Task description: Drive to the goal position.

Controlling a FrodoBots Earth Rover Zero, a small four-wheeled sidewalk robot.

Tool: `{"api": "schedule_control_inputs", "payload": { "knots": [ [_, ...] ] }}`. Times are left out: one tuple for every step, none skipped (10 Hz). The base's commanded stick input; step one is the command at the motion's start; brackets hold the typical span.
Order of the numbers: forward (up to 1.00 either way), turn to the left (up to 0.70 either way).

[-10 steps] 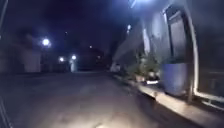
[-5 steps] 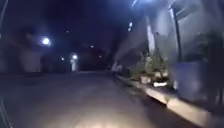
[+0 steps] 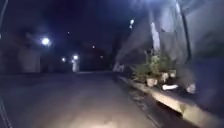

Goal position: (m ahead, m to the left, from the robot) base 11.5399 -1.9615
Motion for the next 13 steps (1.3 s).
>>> {"api": "schedule_control_inputs", "payload": {
  "knots": [
    [0.70, 0.02],
    [0.70, 0.02],
    [0.70, 0.02],
    [0.70, 0.02],
    [0.70, 0.02],
    [0.70, 0.02],
    [0.70, 0.02],
    [0.70, 0.02],
    [0.70, 0.02],
    [0.70, 0.02],
    [0.70, 0.02],
    [0.70, 0.02],
    [0.70, 0.02]
  ]
}}
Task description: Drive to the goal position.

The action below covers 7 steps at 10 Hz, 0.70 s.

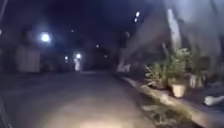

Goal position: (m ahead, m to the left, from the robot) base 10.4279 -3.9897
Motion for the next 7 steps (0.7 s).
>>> {"api": "schedule_control_inputs", "payload": {
  "knots": [
    [0.70, 0.02],
    [0.70, 0.02],
    [0.70, 0.02],
    [0.70, 0.02],
    [0.70, 0.02],
    [0.70, 0.02],
    [0.70, 0.02]
  ]
}}
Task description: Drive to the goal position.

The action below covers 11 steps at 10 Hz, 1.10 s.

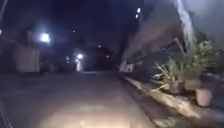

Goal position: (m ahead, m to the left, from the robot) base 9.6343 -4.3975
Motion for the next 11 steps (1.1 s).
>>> {"api": "schedule_control_inputs", "payload": {
  "knots": [
    [0.70, 0.02],
    [0.70, 0.02],
    [0.70, 0.02],
    [0.70, 0.02],
    [0.70, 0.02],
    [0.70, 0.02],
    [0.70, 0.02],
    [0.70, 0.02],
    [0.70, 0.02],
    [0.70, 0.02],
    [0.70, 0.02]
  ]
}}
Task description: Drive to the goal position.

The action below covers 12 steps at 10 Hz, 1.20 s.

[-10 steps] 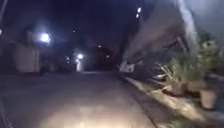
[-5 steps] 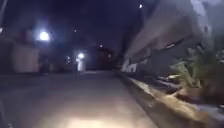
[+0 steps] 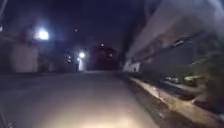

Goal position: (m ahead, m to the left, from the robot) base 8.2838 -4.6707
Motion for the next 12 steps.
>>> {"api": "schedule_control_inputs", "payload": {
  "knots": [
    [0.70, 0.02],
    [0.70, 0.02],
    [0.70, 0.02],
    [0.70, 0.02],
    [0.70, 0.02],
    [0.70, 0.02],
    [0.70, 0.02],
    [0.70, 0.02],
    [0.70, 0.02],
    [0.70, 0.02],
    [0.70, 0.02],
    [0.70, 0.02]
  ]
}}
